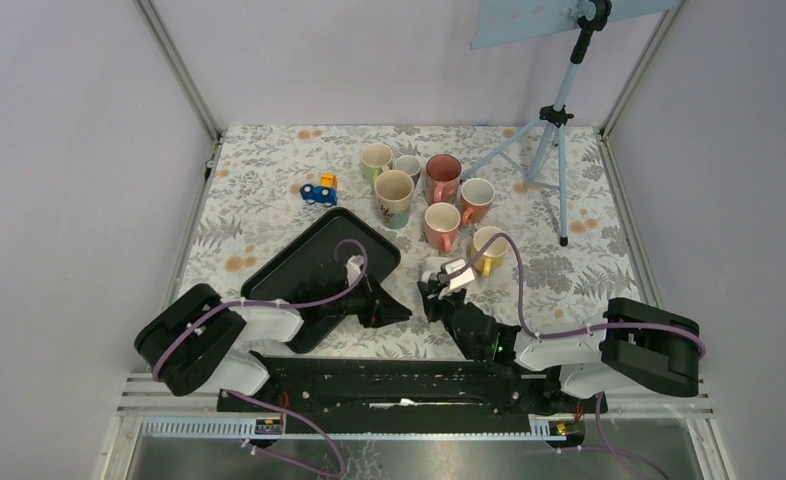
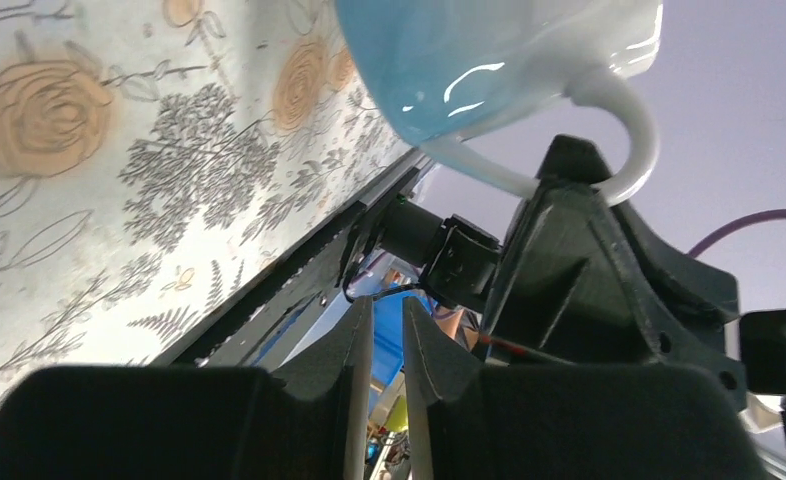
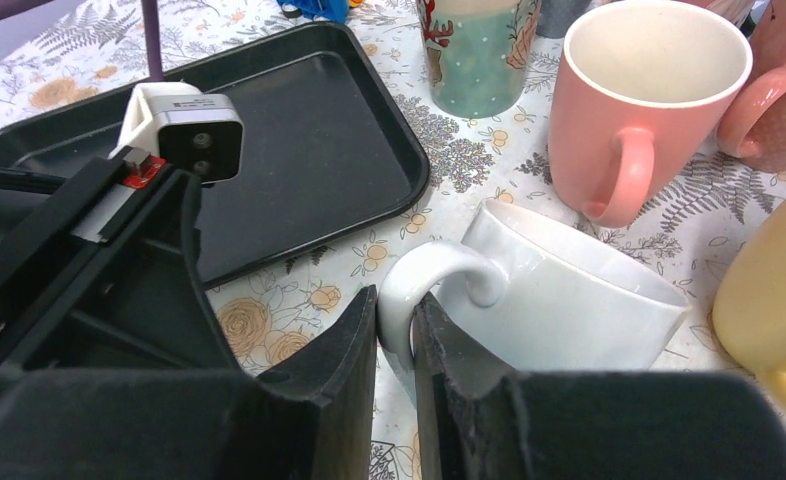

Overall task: Turn the mug right side up
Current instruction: Place the cup at the center of the board.

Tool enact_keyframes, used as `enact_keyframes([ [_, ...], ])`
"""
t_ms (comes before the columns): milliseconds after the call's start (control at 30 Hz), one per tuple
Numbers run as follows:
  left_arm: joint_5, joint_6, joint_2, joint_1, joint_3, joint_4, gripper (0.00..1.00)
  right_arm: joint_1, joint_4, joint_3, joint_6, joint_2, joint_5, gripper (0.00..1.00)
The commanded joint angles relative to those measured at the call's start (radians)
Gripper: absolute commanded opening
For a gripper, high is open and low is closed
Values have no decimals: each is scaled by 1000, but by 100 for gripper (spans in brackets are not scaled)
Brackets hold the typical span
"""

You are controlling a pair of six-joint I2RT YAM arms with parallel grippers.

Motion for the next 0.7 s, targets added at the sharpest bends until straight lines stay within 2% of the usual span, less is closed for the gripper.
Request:
enact_keyframes([
  [0,-52,-61,58,-26,51,193,18,25,178,-15,42,-10,78,0],
  [133,-74,-76,123,-51,60,216,16,46,195,-30,67,5,84,0],
  [267,-69,-121,221,-68,60,332,14,81,211,-34,82,26,105,0],
  [500,-88,-174,295,-85,49,447,13,120,208,-37,103,43,136,0],
  [667,-105,-176,316,-97,59,438,12,132,184,-47,140,29,137,0],
])
